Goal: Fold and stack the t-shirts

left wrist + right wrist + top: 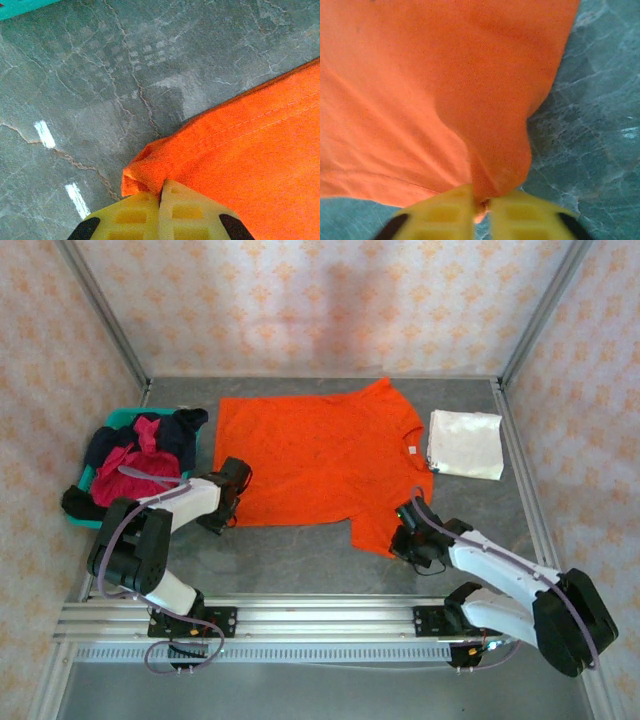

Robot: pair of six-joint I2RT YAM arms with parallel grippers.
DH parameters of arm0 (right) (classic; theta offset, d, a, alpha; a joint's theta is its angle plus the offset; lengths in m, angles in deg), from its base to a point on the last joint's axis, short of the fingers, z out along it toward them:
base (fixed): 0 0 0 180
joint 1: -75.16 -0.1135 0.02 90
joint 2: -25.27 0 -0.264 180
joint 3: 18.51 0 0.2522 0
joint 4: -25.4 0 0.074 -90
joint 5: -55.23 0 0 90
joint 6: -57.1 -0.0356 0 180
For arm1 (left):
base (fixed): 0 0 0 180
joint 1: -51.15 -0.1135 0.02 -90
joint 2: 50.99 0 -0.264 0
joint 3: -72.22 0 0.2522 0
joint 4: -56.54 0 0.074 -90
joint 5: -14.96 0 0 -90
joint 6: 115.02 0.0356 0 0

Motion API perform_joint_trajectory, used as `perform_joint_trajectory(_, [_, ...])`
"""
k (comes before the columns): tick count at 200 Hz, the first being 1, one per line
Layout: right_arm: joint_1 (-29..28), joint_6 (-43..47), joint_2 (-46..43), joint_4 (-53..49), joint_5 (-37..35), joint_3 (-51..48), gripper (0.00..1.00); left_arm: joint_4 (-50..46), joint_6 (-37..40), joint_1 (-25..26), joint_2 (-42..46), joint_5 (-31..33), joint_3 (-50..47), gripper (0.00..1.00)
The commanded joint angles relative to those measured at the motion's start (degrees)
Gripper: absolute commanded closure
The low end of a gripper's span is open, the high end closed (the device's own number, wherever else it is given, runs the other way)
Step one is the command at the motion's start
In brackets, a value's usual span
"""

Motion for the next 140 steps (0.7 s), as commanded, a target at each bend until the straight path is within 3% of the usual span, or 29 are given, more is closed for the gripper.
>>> perform_joint_trajectory(1, [0.4,1.2,-3.0,-2.3,-3.2,0.0,1.00,4.3,0.1,-0.2,-0.8,-1.2,0.2,1.00])
perform_joint_trajectory(46, [-1.8,-0.9,-10.0,-9.0,-1.2,1.0,1.00,2.7,0.2,0.1,1.8,-1.0,0.1,1.00])
perform_joint_trajectory(93, [-7.1,-5.7,-16.0,-16.9,-6.0,5.5,1.00,-2.1,0.9,1.2,5.3,0.2,1.8,1.00])
perform_joint_trajectory(140, [-3.5,5.3,-3.3,-14.9,-8.8,18.5,1.00,-7.7,3.5,1.6,4.2,2.2,7.8,1.00])
